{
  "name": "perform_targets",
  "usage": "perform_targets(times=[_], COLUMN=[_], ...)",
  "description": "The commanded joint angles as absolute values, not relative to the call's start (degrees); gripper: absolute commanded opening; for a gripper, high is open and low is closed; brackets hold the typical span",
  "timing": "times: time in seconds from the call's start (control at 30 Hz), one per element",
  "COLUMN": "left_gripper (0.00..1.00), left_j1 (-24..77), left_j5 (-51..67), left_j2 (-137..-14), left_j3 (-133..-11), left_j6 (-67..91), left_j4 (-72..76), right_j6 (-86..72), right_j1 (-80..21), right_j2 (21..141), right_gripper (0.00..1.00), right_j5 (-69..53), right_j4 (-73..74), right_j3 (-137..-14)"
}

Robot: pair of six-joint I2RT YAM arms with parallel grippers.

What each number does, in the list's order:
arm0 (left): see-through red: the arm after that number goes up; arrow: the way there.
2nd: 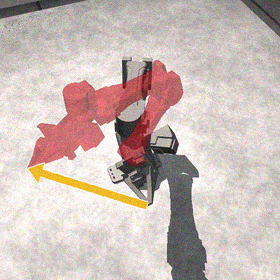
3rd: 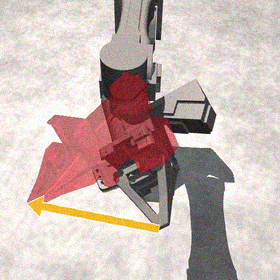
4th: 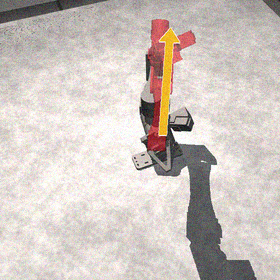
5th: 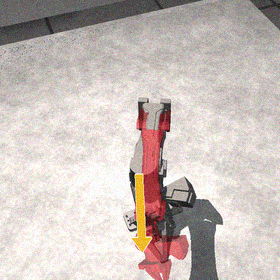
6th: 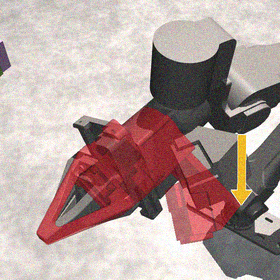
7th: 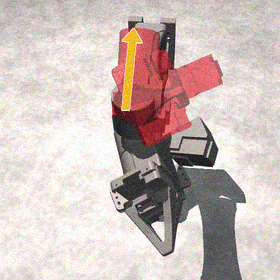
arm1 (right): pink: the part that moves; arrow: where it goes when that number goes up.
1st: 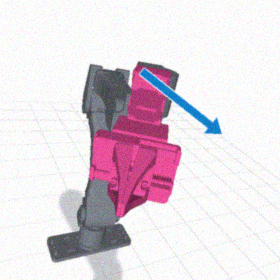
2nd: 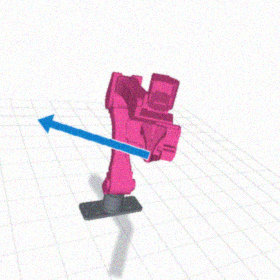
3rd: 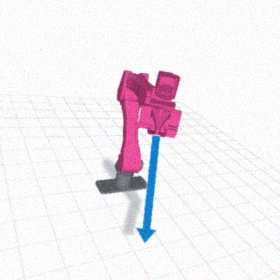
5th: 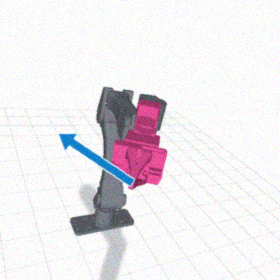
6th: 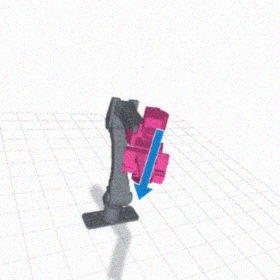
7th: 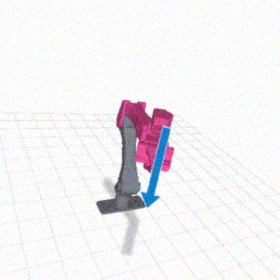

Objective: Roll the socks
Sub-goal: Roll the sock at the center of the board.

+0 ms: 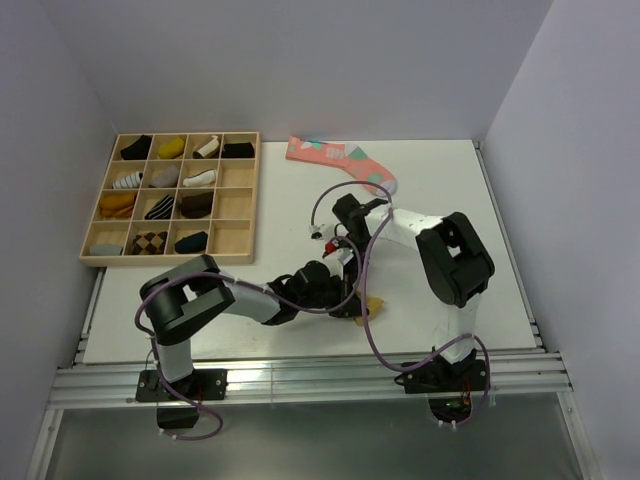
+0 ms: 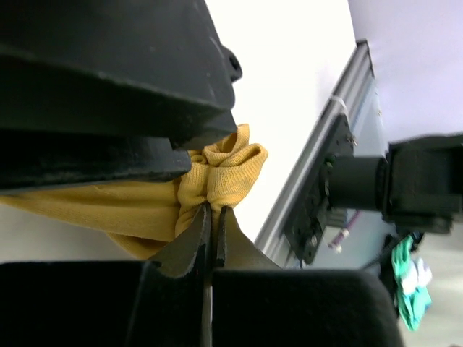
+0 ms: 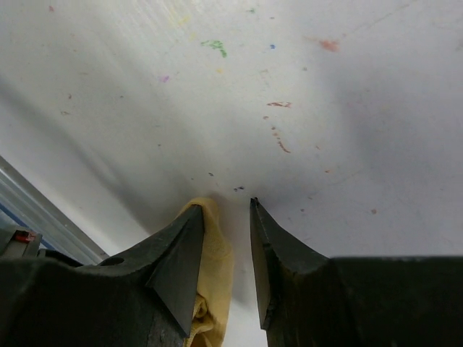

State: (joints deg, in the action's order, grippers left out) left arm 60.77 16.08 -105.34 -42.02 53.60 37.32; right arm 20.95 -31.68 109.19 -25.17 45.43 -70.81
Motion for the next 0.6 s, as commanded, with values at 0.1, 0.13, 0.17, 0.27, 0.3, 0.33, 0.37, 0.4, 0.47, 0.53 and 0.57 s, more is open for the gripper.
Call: perform_targets(times=[0.1, 0.13, 0.17, 0.27, 0.3, 0.33, 0.37, 0.4, 0.47, 0.53, 0.57], left_gripper=[0.0, 0.0, 0.0, 0.0, 0.0, 0.0, 0.0, 0.0, 0.0, 0.0, 0.0], left_j1=[63.0, 63.7, 64.1, 65.6, 66.0, 66.6, 67.0, 67.1, 67.7, 68.0, 68.0], left_j5=[13.5, 12.9, 12.2, 10.8, 9.8, 9.3, 9.0, 8.4, 7.5, 6.9, 6.9], left_j2=[-112.0, -112.0, -112.1, -112.7, -113.2, -113.5, -113.7, -113.8, -114.2, -114.3, -114.3], left_j3=[-40.6, -40.8, -40.9, -41.8, -42.4, -42.5, -42.4, -42.3, -42.4, -42.4, -42.2], left_j6=[61.4, 61.1, 60.9, 60.3, 60.1, 60.0, 60.1, 60.2, 60.0, 60.0, 60.1], left_j4=[13.2, 12.9, 12.7, 11.0, 9.9, 9.5, 9.4, 9.3, 8.3, 7.9, 8.0], right_j6=[21.2, 21.0, 20.9, 20.9, 20.9, 21.2, 21.2, 21.4, 21.5, 21.7, 21.4], right_j1=[-30.4, -30.2, -30.1, -29.9, -29.8, -29.7, -29.7, -29.7, -29.2, -29.2, -28.7], right_j2=[107.4, 107.2, 107.2, 107.5, 107.8, 108.0, 108.6, 108.7, 108.9, 109.1, 108.9], right_gripper=[0.4, 0.4, 0.4, 0.39, 0.39, 0.39, 0.37, 0.37, 0.37, 0.37, 0.37], right_j5=[-17.3, -16.6, -15.8, -12.7, -11.4, -10.9, -10.6, -12.2, -13.7, -15.9, -16.4], right_j4=[31.0, 30.3, 29.6, 26.9, 25.5, 25.1, 25.0, 26.0, 28.1, 30.0, 30.7], right_j3=[-70.3, -69.9, -69.5, -68.4, -67.8, -67.8, -67.9, -68.5, -69.7, -70.9, -71.4])
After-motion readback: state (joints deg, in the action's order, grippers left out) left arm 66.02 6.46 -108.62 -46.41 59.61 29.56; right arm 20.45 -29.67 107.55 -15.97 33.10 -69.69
